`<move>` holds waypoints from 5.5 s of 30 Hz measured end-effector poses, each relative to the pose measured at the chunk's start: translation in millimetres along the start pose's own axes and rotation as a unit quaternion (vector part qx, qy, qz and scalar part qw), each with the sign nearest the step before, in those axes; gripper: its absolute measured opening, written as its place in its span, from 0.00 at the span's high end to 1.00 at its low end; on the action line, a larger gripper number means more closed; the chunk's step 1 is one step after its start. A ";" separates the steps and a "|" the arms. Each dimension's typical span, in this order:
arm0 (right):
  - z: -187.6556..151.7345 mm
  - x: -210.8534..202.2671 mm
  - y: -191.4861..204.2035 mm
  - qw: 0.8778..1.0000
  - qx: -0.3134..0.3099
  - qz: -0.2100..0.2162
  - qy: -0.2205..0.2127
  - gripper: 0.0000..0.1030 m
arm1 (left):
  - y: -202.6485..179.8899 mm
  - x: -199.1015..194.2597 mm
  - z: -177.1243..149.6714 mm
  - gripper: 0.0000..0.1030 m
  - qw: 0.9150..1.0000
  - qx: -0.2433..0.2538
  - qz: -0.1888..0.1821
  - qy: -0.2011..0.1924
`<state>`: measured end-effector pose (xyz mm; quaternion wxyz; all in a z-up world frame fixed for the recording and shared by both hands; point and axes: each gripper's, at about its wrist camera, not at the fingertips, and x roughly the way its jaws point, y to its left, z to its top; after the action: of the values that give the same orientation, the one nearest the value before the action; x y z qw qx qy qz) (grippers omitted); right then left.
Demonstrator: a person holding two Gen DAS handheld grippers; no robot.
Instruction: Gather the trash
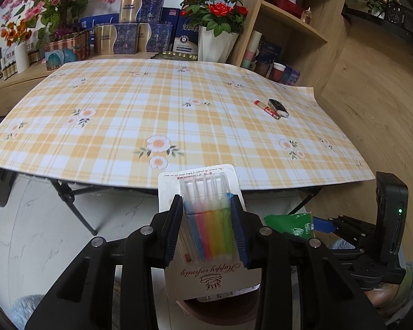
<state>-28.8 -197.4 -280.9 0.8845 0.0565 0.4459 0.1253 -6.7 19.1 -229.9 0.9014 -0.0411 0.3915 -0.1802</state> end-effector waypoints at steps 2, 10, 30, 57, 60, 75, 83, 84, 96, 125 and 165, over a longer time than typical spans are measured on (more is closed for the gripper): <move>-3.1 -2.3 1.6 1.000 0.002 -0.003 -0.006 0.24 | -0.3 -2.6 -6.3 0.67 1.000 -0.003 -0.001 0.002; -7.4 -30.0 0.8 0.996 0.002 -0.062 -0.058 0.08 | -11.0 -4.9 -27.1 0.66 1.000 0.016 -0.004 0.000; -29.8 -33.7 -37.8 0.985 0.046 -0.159 -0.052 0.06 | -15.3 48.3 -68.0 0.66 0.996 0.030 -0.056 0.066; -31.0 -31.6 -47.0 0.983 0.073 -0.162 -0.036 0.06 | -16.8 26.1 -60.8 0.08 0.998 0.039 0.041 0.000; -30.6 -32.8 -46.3 0.985 0.070 -0.154 -0.041 0.06 | -13.1 18.9 -58.5 0.08 0.998 0.029 0.057 -0.021; -14.8 -43.7 -66.3 0.977 0.098 -0.179 -0.061 0.06 | -8.2 17.6 -50.5 0.08 0.997 0.016 0.067 -0.031; 9.6 -59.3 -93.4 0.972 0.115 -0.184 -0.087 0.06 | -8.1 19.4 -24.1 0.08 0.998 0.023 0.058 -0.023; 12.6 -61.8 -95.1 0.971 0.114 -0.188 -0.092 0.06 | -8.2 19.3 -19.6 0.08 0.998 0.023 0.057 -0.022; 58.2 -81.6 -131.9 0.964 0.088 -0.220 -0.122 0.06 | -30.3 49.7 49.5 0.08 1.000 0.011 0.023 0.004; 111.6 -59.8 -247.2 0.964 0.163 -0.169 -0.126 0.06 | -176.1 329.1 201.0 0.06 0.937 0.321 -0.100 0.097; 263.9 114.2 -236.5 0.983 0.110 -0.147 -0.012 0.13 | 15.4 145.7 158.2 0.21 0.992 0.117 -0.026 0.050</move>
<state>288.9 -390.8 -262.1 0.8872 0.0885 0.4493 -0.0563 203.4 -29.2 -224.7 0.8744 0.0635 0.4111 -0.2496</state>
